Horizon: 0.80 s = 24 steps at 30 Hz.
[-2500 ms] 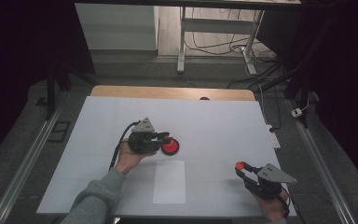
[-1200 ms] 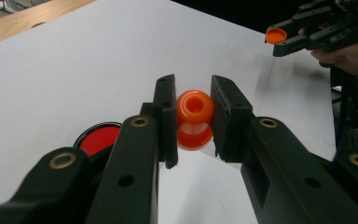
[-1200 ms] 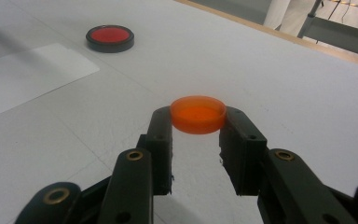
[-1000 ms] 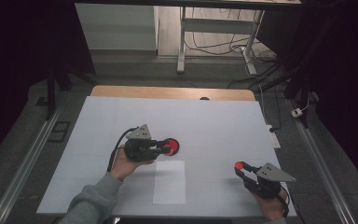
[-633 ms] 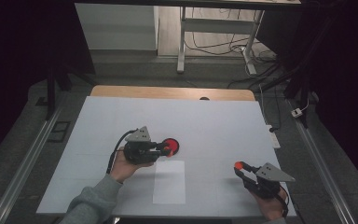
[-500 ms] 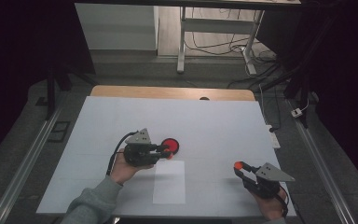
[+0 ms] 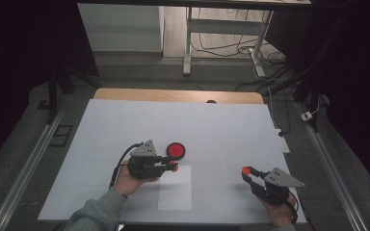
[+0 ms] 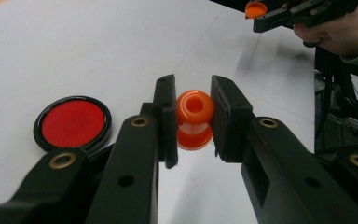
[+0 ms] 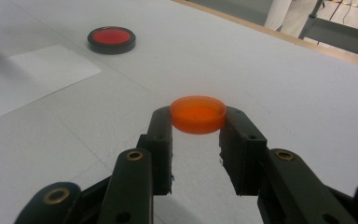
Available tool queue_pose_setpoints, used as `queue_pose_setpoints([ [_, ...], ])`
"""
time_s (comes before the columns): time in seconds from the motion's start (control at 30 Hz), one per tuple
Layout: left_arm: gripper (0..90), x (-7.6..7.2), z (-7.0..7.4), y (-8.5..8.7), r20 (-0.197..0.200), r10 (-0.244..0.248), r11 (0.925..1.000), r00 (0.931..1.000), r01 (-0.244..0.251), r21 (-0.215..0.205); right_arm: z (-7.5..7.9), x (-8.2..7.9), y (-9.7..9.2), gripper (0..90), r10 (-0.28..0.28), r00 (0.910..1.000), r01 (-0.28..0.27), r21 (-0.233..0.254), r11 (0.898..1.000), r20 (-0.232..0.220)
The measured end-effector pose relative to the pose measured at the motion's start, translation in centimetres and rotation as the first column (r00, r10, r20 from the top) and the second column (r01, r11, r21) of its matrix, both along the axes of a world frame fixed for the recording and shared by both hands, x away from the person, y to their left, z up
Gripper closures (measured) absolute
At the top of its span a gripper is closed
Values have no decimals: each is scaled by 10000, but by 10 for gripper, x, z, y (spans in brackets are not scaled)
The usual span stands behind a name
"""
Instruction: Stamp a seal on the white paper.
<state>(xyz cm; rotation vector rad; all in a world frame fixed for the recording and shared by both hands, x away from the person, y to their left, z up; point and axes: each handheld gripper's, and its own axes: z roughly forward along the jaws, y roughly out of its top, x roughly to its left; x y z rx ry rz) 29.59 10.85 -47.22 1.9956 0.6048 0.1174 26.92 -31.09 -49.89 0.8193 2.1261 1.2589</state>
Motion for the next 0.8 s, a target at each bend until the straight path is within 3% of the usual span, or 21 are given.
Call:
queue_pose_setpoints([
  [0.27,727,-9,-7,-1,-37,-131,9997,9999,132,188,0,0,1,647,-7,10000,7,8,10000,-5],
  [0.8,727,-11,-28,-15,-279,-227,9958,9994,251,881,0,0,1,647,7,10000,-7,3,10000,-21],
])
